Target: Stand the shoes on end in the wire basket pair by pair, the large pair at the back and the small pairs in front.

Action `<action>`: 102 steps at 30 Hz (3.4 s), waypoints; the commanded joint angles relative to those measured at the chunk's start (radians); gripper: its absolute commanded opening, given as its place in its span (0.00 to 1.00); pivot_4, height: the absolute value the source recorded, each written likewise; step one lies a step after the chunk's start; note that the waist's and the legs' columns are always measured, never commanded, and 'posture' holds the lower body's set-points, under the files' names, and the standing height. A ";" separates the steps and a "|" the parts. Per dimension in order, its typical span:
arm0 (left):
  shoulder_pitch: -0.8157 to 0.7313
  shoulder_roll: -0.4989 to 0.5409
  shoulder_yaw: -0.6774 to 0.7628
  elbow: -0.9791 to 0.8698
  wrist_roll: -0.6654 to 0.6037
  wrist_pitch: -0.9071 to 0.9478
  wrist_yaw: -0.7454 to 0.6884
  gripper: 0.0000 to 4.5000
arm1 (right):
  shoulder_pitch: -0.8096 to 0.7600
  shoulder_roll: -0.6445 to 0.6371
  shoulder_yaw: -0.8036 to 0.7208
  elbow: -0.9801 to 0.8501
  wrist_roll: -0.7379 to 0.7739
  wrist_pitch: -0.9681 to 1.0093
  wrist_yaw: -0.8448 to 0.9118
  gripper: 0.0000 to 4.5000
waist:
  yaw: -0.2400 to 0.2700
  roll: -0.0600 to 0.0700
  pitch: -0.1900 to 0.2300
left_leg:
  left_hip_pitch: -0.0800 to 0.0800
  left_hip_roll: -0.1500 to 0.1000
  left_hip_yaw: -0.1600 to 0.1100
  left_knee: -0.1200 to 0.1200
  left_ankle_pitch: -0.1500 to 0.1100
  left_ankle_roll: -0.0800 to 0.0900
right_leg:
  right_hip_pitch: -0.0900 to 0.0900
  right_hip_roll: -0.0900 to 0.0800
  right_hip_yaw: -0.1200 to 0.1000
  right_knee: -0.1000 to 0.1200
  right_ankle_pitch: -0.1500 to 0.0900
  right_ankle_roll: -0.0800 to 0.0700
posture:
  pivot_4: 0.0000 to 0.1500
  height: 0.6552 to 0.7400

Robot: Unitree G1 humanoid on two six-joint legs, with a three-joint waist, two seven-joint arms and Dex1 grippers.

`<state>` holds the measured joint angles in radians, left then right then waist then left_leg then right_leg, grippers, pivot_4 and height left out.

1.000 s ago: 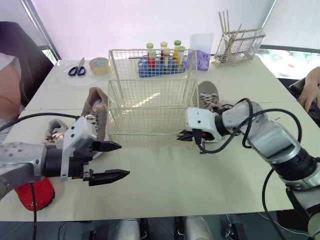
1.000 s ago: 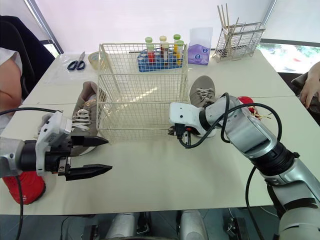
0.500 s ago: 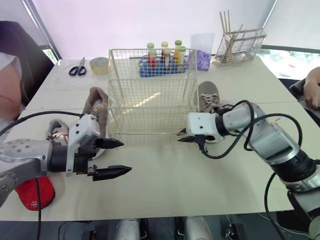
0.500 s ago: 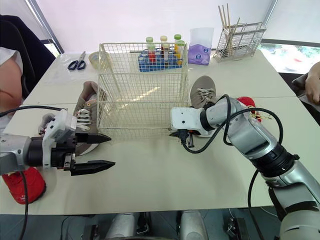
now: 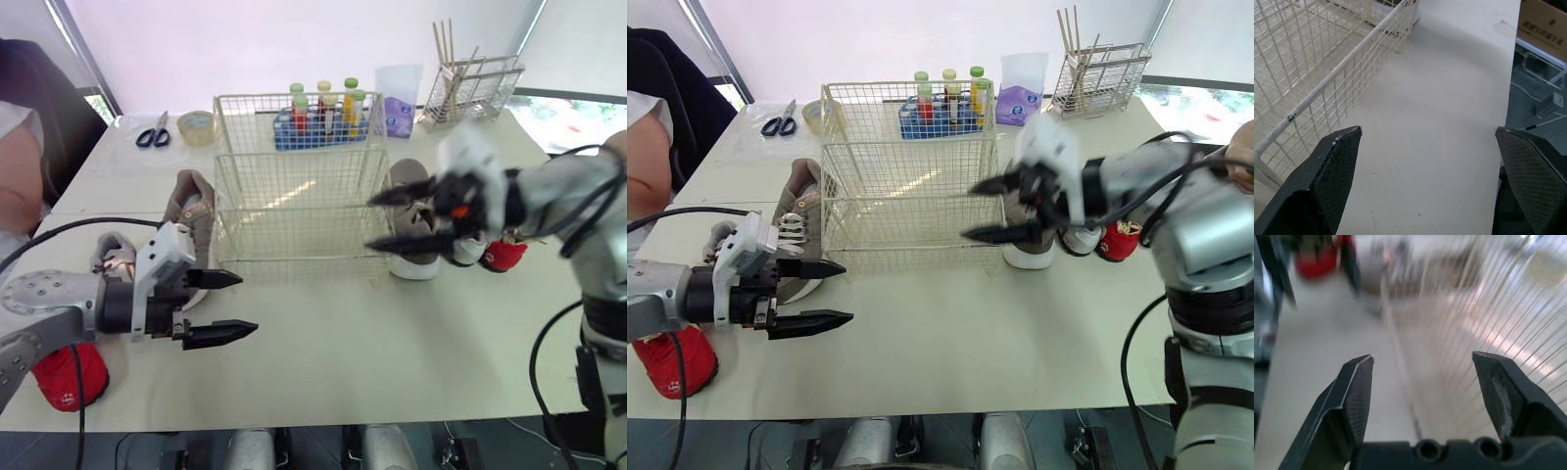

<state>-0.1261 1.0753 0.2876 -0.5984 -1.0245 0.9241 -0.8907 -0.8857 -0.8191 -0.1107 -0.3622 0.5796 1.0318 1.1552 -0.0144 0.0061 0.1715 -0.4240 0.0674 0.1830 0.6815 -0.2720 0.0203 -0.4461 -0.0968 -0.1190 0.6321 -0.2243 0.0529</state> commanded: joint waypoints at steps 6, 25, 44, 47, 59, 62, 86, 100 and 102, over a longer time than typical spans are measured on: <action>-0.084 -0.038 0.006 0.097 -0.094 0.029 -0.063 1.00 | 0.266 -0.005 -0.213 0.086 -0.114 -0.049 -0.331 0.99 | 0.006 -0.006 -0.004 | -0.001 -0.001 0.001 0.000 -0.001 0.002 | 0.001 -0.001 0.000 -0.002 0.000 0.000 | 1.00 0.95; -0.166 -0.108 -0.146 0.126 0.018 0.014 -0.052 1.00 | 0.778 0.537 -0.340 -0.269 -0.072 -0.194 -0.834 0.99 | -0.004 -0.003 -0.003 | 0.001 0.000 0.000 -0.002 0.001 -0.001 | 0.001 0.003 0.002 0.000 -0.001 0.001 | 1.00 0.95; -0.094 -0.126 -0.114 0.074 0.047 -0.006 -0.015 1.00 | 0.655 0.558 -0.114 0.134 -0.265 -0.464 -0.945 0.70 | -0.006 -0.004 -0.003 | 0.002 0.000 0.000 -0.002 0.001 -0.001 | 0.002 0.003 0.003 0.000 0.000 0.001 | 1.00 0.95; -0.087 -0.130 -0.117 0.070 0.051 -0.013 -0.011 1.00 | 0.646 0.568 -0.109 0.144 -0.266 -0.482 -0.953 0.46 | -0.007 -0.005 -0.004 | 0.003 0.000 0.001 -0.002 0.001 -0.001 | 0.003 0.003 0.004 0.000 -0.001 0.001 | 1.00 0.95; -0.109 -0.140 -0.132 0.090 0.069 -0.026 -0.013 1.00 | 0.618 0.557 -0.146 0.124 -0.249 -0.526 -0.976 0.05 | -0.006 -0.007 -0.005 | 0.005 0.001 0.001 -0.002 0.001 -0.001 | 0.003 0.003 0.005 0.000 -0.001 0.001 | 1.00 0.95; -0.120 -0.140 -0.132 0.098 0.069 -0.026 -0.019 1.00 | 0.525 0.517 -0.206 0.109 -0.217 -0.553 -0.971 0.05 | -0.006 -0.005 -0.004 | 0.004 0.001 0.002 -0.002 0.001 -0.001 | 0.003 0.003 0.005 0.000 -0.001 0.001 | 1.00 0.95; -0.218 -0.057 0.211 0.375 -0.182 0.118 -0.007 1.00 | -0.366 -0.120 -0.155 0.551 0.204 -0.384 0.024 0.05 | -0.010 0.004 0.002 | -0.001 0.000 0.004 -0.001 0.002 0.003 | -0.004 0.004 0.007 0.001 0.001 0.004 | 1.00 0.95; -0.419 0.145 0.232 0.710 -0.225 0.266 -0.203 1.00 | -0.414 -0.210 0.214 0.456 0.192 -0.561 0.459 0.05 | 0.001 0.002 0.003 | -0.003 0.000 0.007 -0.001 0.001 0.004 | -0.008 0.000 0.005 0.002 0.001 0.005 | 1.00 0.95; -0.428 0.130 0.190 0.651 -0.241 0.300 -0.223 1.00 | -0.412 -0.224 0.240 0.430 0.224 -0.582 0.459 0.05 | -0.001 0.002 0.003 | -0.003 0.000 0.007 -0.001 0.000 0.002 | -0.008 0.000 0.006 0.002 0.001 0.005 | 1.00 0.95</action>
<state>-0.5320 1.2050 0.4953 0.1041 -1.2333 1.1984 -1.0885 -1.2652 -1.0221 0.1397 0.1028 0.7505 0.4785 1.6120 -0.0155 0.0079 0.1743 -0.4275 0.0671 0.1911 0.6805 -0.2727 0.0216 -0.4546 -0.0969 -0.1129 0.6344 -0.2229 0.0576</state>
